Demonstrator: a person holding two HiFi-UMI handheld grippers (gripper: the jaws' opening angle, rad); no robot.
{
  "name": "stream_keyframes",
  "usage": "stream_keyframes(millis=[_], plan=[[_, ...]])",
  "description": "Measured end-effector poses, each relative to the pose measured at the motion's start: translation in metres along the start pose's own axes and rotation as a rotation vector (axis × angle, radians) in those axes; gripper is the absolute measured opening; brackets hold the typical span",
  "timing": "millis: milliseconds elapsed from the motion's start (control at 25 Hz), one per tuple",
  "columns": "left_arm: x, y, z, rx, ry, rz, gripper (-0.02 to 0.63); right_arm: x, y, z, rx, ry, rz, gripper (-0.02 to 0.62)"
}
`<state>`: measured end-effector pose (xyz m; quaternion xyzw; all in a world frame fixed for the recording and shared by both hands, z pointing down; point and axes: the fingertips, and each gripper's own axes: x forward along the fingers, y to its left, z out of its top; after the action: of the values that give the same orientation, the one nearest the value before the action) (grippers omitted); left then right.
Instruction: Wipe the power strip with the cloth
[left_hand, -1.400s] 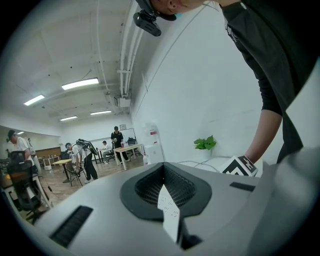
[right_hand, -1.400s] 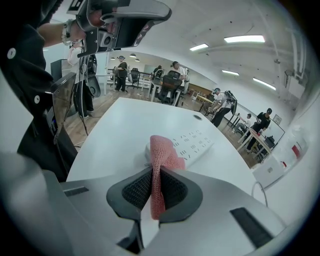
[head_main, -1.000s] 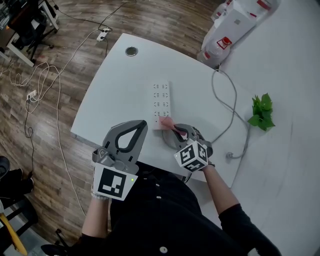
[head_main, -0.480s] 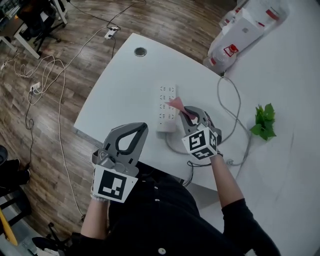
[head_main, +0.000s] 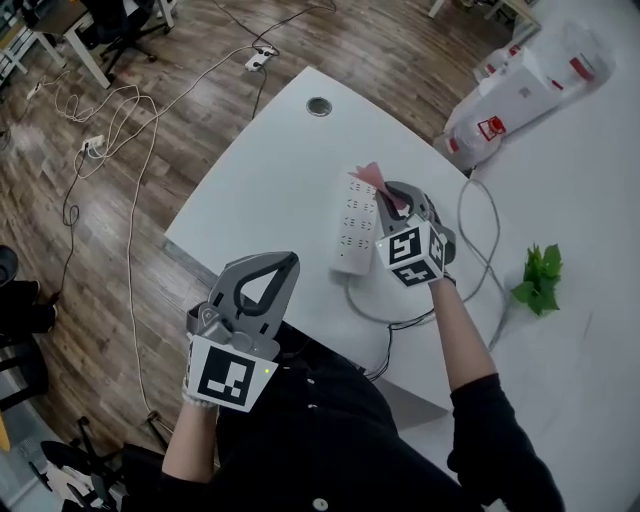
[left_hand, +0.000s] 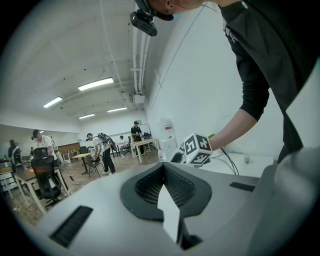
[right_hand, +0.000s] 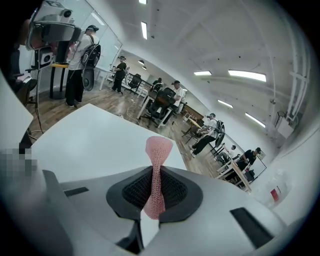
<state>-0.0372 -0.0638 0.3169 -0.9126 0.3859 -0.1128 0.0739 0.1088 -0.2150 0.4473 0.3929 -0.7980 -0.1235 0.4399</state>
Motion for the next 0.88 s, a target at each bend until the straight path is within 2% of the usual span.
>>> stream_keyframes(millis=[400,880], plan=[[-0.014,0.015,-0.005,-0.027,0.021,0.092,0.014,0.059,-0.006,-0.007,-0.06,0.057,0.044,0.052],[-0.033,0.027,-0.02,-0.06,0.056,0.18,0.014,0.106,0.025,-0.033,-0.115,0.153,0.162,0.052]])
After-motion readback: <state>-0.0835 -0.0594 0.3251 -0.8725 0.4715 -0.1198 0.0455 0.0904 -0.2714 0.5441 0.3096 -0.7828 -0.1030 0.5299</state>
